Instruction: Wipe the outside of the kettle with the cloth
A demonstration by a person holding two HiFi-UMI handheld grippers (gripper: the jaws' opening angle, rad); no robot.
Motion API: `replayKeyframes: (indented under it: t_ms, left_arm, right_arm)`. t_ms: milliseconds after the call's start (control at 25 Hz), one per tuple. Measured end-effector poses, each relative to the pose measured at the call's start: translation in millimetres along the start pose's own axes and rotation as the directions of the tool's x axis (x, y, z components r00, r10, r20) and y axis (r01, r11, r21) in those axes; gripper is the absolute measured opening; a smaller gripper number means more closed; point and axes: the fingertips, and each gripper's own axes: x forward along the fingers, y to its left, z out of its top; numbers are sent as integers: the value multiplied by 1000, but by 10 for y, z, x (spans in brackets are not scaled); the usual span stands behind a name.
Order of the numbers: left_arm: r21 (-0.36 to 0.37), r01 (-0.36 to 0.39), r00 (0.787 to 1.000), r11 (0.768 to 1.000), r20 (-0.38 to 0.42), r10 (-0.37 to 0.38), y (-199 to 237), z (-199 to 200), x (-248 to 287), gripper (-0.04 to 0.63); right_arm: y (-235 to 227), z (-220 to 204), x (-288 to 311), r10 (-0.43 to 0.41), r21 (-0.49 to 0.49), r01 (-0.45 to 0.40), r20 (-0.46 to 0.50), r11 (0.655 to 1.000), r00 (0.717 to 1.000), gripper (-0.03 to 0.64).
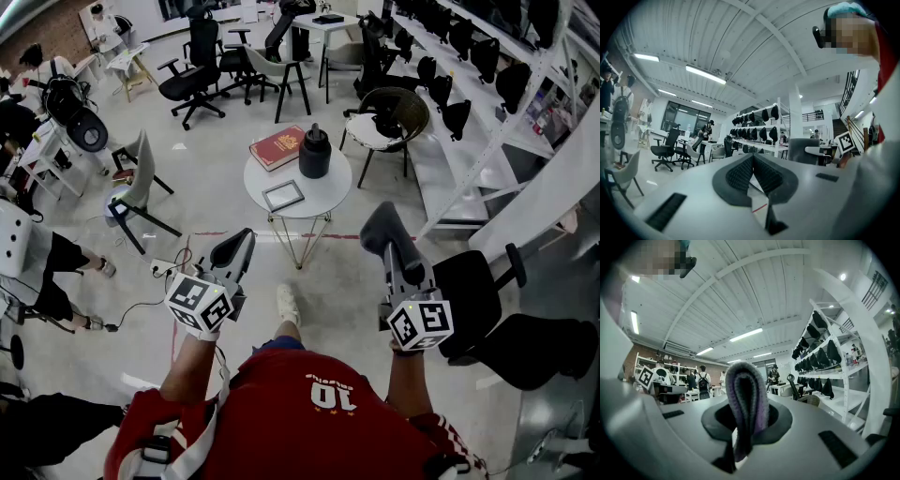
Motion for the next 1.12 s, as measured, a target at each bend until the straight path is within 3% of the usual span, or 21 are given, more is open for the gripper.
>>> replayKeyframes:
  t_ms: [1120]
  left_arm:
    - [-18, 7, 1000, 1000, -24, -8, -50, -110, 132, 8]
  right_arm:
    - [-147, -13, -13, -31, -16, 31, 18, 999, 999, 46]
